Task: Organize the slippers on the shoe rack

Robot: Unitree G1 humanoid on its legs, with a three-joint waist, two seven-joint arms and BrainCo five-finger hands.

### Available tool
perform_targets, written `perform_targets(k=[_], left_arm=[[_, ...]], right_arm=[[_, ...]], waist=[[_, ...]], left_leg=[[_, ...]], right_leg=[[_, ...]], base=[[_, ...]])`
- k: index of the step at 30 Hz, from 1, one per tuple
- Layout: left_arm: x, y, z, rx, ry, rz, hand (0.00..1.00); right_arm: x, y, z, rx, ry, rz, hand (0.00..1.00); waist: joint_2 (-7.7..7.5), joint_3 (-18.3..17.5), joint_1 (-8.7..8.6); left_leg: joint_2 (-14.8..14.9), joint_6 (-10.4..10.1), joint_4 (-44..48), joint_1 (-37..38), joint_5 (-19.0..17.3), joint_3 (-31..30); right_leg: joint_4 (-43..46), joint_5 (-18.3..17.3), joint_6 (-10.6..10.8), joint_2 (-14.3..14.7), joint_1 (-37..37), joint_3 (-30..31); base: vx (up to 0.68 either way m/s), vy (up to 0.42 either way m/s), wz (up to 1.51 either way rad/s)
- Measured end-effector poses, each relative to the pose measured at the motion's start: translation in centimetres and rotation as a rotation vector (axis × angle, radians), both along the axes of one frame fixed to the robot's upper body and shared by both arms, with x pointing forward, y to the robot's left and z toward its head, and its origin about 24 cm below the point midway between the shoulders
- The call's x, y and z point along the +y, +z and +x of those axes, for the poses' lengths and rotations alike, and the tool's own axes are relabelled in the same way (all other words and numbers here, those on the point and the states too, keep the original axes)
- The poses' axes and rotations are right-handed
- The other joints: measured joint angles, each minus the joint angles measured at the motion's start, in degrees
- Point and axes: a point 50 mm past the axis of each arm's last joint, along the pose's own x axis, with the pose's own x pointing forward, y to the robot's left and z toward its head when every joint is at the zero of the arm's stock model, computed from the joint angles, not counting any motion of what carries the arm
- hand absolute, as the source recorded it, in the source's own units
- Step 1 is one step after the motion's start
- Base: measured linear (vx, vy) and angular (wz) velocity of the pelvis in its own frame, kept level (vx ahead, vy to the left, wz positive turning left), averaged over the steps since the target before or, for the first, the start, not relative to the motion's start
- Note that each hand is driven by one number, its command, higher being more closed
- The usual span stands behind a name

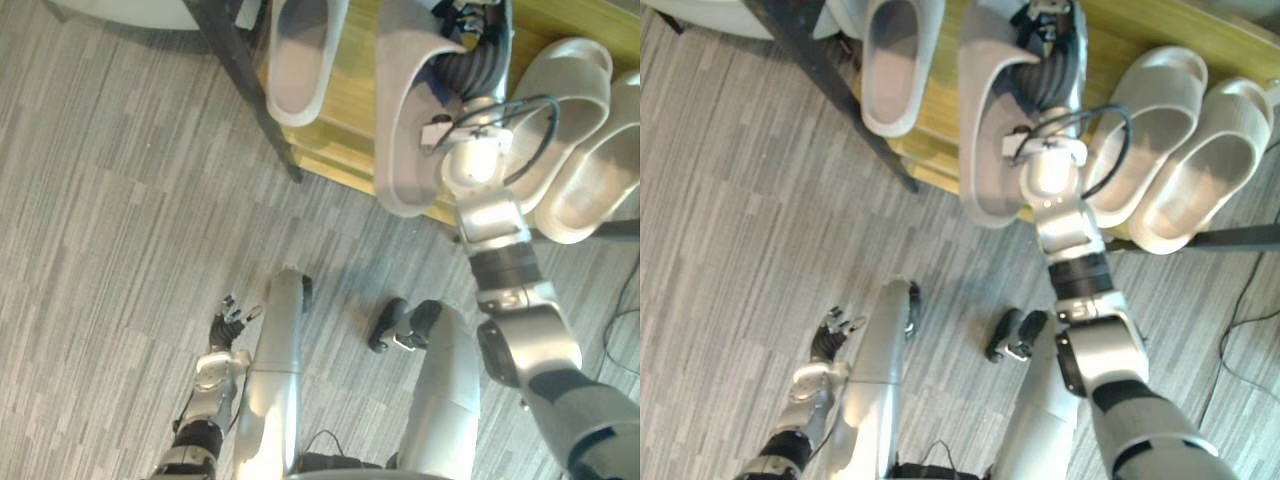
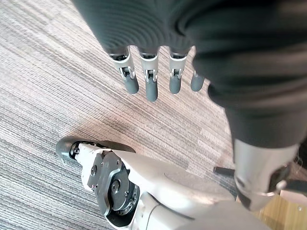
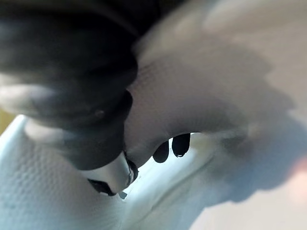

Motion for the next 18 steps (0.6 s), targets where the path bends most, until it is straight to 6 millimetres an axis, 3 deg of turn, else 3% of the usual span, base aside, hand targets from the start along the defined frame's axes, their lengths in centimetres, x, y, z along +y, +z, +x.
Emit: perform_targets(k=[8, 9, 18], left_arm=[[-0.8, -0.1, 0.0, 0.000, 0.006, -0.024, 0.00], [-0.9, -0.1, 0.0, -0.002, 0.004, -0.029, 0.00], [-1.8, 0.1, 0.3, -0.025, -0.006, -0.047, 0.00]], right_arm=[[-2.3, 0.2, 1.7, 0.074, -0.133, 0.053, 1.00], [-2.6, 0.1, 1.9, 0.086, -0.151, 0.057, 0.00], [-3.6, 2.2, 2.0, 0.044, -0.193, 0.110, 0.00]], waist=[[0.39, -1.93, 1.18], [0.40, -2.02, 1.45], [0.91, -2.52, 2.48]], left_leg=[[-1.60, -1.15, 0.36, -4.78, 1.24, -1.91], [-1.83, -1.38, 0.39, -5.40, 1.48, -2.32], [-3.48, -2.49, 0.39, -9.61, 3.22, -3.89]], right_leg=[[1.81, -0.86, -0.83, -1.61, -3.44, -1.75], [2.10, -0.99, -1.06, -1.74, -3.84, -2.10], [4.23, -1.90, -2.17, -3.52, -7.14, -3.71]], base=[[-0.01, -0.019, 0.15], [0.00, -0.008, 0.10], [0.00, -0.009, 0.14]])
